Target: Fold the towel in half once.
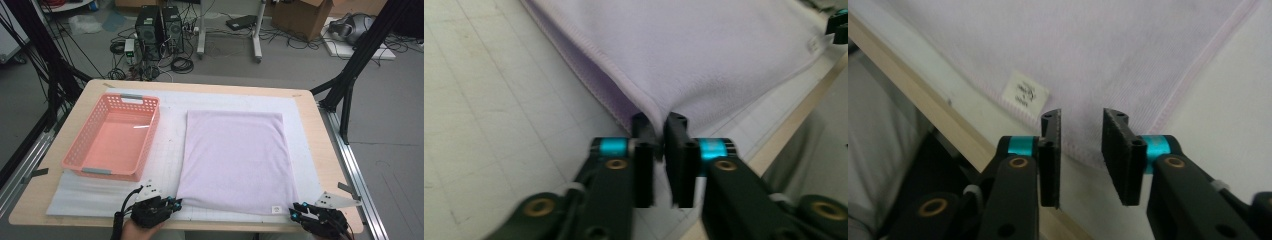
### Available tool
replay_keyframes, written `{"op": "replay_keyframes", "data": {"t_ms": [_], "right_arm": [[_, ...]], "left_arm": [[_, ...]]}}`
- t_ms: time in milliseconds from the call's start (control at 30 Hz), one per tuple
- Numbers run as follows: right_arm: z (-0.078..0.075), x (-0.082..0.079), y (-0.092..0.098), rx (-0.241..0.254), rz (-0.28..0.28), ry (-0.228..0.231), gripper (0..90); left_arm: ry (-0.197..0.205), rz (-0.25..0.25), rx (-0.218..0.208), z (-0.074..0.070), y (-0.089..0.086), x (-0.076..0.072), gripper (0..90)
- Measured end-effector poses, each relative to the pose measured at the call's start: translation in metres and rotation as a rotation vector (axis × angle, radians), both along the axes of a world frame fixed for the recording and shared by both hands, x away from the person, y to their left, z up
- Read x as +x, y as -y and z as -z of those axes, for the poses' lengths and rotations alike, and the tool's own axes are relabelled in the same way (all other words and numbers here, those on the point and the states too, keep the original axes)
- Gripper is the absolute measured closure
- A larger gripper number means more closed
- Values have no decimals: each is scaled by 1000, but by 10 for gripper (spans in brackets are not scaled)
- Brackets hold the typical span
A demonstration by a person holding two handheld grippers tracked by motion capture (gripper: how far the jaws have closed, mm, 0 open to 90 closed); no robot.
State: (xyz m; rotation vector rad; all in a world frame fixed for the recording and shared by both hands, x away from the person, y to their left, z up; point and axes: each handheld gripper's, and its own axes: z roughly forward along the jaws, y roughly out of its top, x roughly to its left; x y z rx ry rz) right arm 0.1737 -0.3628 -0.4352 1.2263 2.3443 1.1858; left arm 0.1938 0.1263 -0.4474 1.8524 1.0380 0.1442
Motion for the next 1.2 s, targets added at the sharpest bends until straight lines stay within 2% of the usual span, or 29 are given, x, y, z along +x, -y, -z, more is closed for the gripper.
{"op": "replay_keyframes", "data": {"t_ms": [33, 100, 167, 267, 333, 567, 867, 967, 1033, 1100, 1167, 1200], "right_arm": [[-2, 1, 2, 20, 10, 27, 654], [-6, 5, 5, 40, 59, 59, 659], [-7, 12, 7, 43, 123, 82, 671], [-5, 23, 8, 30, 188, 95, 700], [-3, 30, 8, 22, 207, 91, 701], [2, 59, 8, 0, 223, 90, 718], [-1, 99, 14, 19, 215, 92, 723], [-3, 116, 14, 23, 202, 96, 719], [-5, 128, 13, 18, 198, 108, 717], [-7, 143, 13, 20, 210, 113, 713], [-8, 155, 13, 12, 214, 110, 701], [-8, 164, 12, 14, 210, 105, 694]], "left_arm": [[5, 4, -9, -1, -1, 1, 639], [36, 9, -25, -2, 0, 2, 571], [57, -7, -17, -2, 1, 5, 491], [80, -35, -16, -2, 1, 10, 466], [95, -42, -16, -2, 1, 16, 466], [125, -67, -42, -3, 2, 41, 459], [137, -60, -46, -8, 12, 87, 451], [153, -85, -49, -9, 15, 108, 444], [146, -92, -25, -10, 16, 119, 451], [162, -111, -41, -10, 15, 131, 461], [135, -128, -30, -11, 17, 143, 471], [131, -135, -42, -11, 18, 147, 469]]}}
